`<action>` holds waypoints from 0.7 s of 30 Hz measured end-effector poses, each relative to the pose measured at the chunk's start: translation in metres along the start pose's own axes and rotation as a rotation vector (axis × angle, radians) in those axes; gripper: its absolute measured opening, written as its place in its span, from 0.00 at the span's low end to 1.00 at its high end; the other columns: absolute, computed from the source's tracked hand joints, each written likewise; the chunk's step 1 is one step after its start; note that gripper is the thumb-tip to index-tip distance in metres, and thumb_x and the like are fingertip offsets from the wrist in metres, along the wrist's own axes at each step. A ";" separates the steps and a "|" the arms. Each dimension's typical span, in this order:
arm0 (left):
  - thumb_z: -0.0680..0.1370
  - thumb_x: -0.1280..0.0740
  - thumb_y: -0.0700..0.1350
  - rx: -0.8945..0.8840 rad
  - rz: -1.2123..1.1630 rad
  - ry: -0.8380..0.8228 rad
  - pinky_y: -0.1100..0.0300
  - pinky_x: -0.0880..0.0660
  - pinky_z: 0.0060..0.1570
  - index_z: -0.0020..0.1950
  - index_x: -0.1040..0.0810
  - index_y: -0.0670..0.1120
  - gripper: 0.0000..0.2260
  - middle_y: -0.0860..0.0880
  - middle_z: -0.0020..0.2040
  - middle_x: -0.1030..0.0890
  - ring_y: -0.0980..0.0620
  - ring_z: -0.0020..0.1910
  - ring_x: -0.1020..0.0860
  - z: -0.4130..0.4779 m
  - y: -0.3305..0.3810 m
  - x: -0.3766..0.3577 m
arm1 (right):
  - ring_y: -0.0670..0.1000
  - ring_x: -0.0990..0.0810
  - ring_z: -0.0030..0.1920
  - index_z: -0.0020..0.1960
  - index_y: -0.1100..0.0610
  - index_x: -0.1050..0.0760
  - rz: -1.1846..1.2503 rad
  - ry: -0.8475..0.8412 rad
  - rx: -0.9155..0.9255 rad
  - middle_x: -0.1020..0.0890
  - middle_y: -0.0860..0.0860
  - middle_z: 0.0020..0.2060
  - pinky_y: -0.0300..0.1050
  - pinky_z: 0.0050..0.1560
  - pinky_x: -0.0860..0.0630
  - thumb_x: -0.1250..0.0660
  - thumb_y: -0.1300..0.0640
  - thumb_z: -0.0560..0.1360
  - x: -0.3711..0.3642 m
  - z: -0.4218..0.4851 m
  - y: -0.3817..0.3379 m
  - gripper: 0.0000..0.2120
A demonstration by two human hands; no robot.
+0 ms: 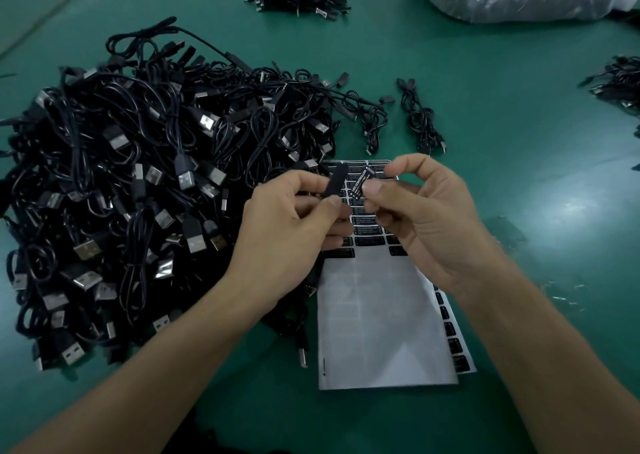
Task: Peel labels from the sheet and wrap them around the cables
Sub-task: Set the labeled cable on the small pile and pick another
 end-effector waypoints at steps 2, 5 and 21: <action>0.80 0.33 0.37 0.007 -0.012 -0.005 0.62 0.19 0.37 0.52 0.21 0.46 0.04 0.47 0.41 0.13 0.49 0.41 0.13 0.000 0.000 0.000 | 0.46 0.19 0.32 0.46 0.54 0.29 -0.020 0.000 0.038 0.16 0.50 0.32 0.35 0.32 0.27 0.24 0.60 0.62 -0.001 -0.001 -0.003 0.18; 0.80 0.32 0.37 0.000 -0.041 -0.015 0.61 0.18 0.38 0.52 0.22 0.45 0.05 0.46 0.41 0.13 0.49 0.41 0.13 -0.002 0.000 -0.001 | 0.48 0.16 0.34 0.45 0.55 0.29 -0.039 -0.019 0.090 0.15 0.52 0.34 0.36 0.34 0.24 0.25 0.62 0.65 -0.003 -0.003 -0.005 0.15; 0.78 0.29 0.35 0.007 -0.090 -0.128 0.63 0.19 0.41 0.50 0.21 0.46 0.07 0.45 0.41 0.13 0.50 0.43 0.13 -0.005 -0.004 -0.006 | 0.47 0.17 0.34 0.41 0.56 0.27 -0.132 0.030 0.125 0.16 0.51 0.32 0.34 0.34 0.24 0.27 0.71 0.72 -0.007 -0.006 -0.001 0.13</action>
Point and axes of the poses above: each hand's wrist, its own z-axis towards the middle knuckle, its own x-axis out of the back of the hand, y = z × x, the point moved 2 cm from there along z, towards the middle knuckle
